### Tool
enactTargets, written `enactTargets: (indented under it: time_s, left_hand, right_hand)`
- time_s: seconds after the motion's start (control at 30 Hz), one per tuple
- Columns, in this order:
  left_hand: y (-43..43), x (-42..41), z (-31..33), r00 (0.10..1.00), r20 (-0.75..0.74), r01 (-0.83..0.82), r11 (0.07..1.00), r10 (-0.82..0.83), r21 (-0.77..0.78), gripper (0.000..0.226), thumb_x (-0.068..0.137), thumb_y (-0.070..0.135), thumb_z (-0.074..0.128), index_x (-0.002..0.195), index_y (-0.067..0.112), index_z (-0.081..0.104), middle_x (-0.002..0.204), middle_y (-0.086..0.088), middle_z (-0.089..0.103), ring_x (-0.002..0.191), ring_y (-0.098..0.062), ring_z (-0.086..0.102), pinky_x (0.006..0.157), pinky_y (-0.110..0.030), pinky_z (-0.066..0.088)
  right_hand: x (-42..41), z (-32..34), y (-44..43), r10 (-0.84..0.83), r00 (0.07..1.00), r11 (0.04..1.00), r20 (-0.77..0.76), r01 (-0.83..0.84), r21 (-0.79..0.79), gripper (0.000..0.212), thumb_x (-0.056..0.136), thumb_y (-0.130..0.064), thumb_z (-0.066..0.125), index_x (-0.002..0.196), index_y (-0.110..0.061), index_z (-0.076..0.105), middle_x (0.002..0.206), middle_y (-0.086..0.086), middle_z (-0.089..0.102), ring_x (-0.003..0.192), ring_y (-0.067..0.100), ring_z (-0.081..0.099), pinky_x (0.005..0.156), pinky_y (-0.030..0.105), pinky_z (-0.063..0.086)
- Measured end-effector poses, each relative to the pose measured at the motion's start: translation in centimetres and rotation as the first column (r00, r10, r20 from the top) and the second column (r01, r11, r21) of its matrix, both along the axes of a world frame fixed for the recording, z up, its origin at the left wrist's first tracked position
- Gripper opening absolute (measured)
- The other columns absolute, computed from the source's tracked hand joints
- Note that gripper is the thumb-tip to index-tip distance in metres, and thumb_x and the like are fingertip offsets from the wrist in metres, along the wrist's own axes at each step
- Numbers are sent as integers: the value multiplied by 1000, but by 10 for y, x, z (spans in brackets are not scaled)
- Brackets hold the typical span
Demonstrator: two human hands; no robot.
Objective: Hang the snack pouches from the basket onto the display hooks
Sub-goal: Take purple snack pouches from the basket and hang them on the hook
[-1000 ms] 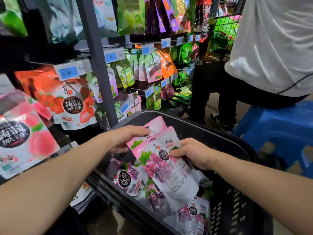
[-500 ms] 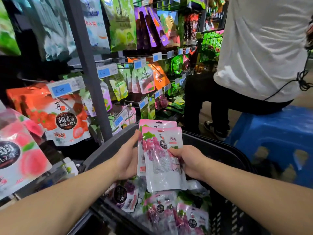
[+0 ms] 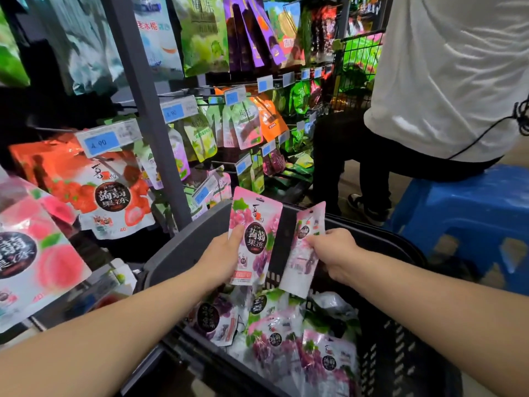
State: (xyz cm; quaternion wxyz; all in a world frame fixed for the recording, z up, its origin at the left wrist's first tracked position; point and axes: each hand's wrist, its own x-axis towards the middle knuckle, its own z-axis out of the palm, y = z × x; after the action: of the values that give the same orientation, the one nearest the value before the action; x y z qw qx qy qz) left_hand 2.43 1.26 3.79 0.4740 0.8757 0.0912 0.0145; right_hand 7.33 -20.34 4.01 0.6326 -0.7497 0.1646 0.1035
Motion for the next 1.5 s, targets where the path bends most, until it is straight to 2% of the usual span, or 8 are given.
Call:
enactTargets:
  time_s: [0.27,0.43,0.6,0.73,0.97,1.17,1.33,1.5]
  left_hand:
    - [-38,-13,2,954,76,288,957,-290,43,36,106,37,45,71,32,46,51,16,52,50,8,50,56,-12,37]
    - [-25,-8,-5,942,-65,314,933,-329,-176,51,94,70,47,124,32,63,105,10,75,95,-2,70,86,-24,52]
    - [-19,-6,-14,914,-124,346,903,-386,-257,40,85,24,75,121,29,60,91,10,74,86,-10,69,85,-29,53]
    - [-19,-6,-8,939,-161,253,926,-305,-281,15,95,11,67,106,20,62,67,10,67,59,-3,59,58,-18,47]
    - [-33,0,-7,955,-170,175,923,-244,-343,30,97,3,61,125,14,66,113,-5,76,108,-25,70,100,-43,53]
    - [-37,8,-5,931,-256,107,864,-261,-491,25,96,15,64,115,1,71,105,-16,76,81,-25,74,66,-30,57]
    - [-34,17,-15,960,-232,103,966,-159,-236,24,97,17,68,75,14,59,46,5,50,38,-9,43,40,-18,33]
    - [-23,30,-39,933,-330,89,982,-141,-168,31,99,19,65,72,16,49,44,2,34,36,-13,27,41,-22,22]
  right_hand:
    - [-22,22,25,200,979,960,-33,-189,208,23,89,-26,74,100,-6,73,93,13,73,84,30,73,70,57,63]
    - [-21,22,23,241,968,927,-66,-209,311,22,81,-17,64,99,-5,69,121,20,61,118,41,57,67,51,63]
    - [-24,21,26,282,958,916,-60,-250,314,27,89,12,50,105,7,70,115,11,57,123,35,53,69,48,64]
    - [-25,18,23,356,934,908,28,-353,228,40,89,21,46,108,-1,73,131,8,54,122,27,53,79,43,64]
    - [-10,-18,9,326,912,917,251,-241,-317,37,80,-10,84,114,-15,71,115,1,68,98,14,62,96,31,53]
    - [-5,-30,7,276,938,925,212,-199,-323,41,80,-14,86,117,-14,67,98,-5,61,89,9,59,76,21,45]
    - [6,-44,8,293,930,907,220,-198,-372,30,83,-20,84,110,-16,70,103,-4,66,95,11,62,83,25,49]
    - [13,-78,3,322,936,863,141,-229,-450,5,91,-15,71,94,-17,69,102,-1,69,93,18,64,76,28,49]
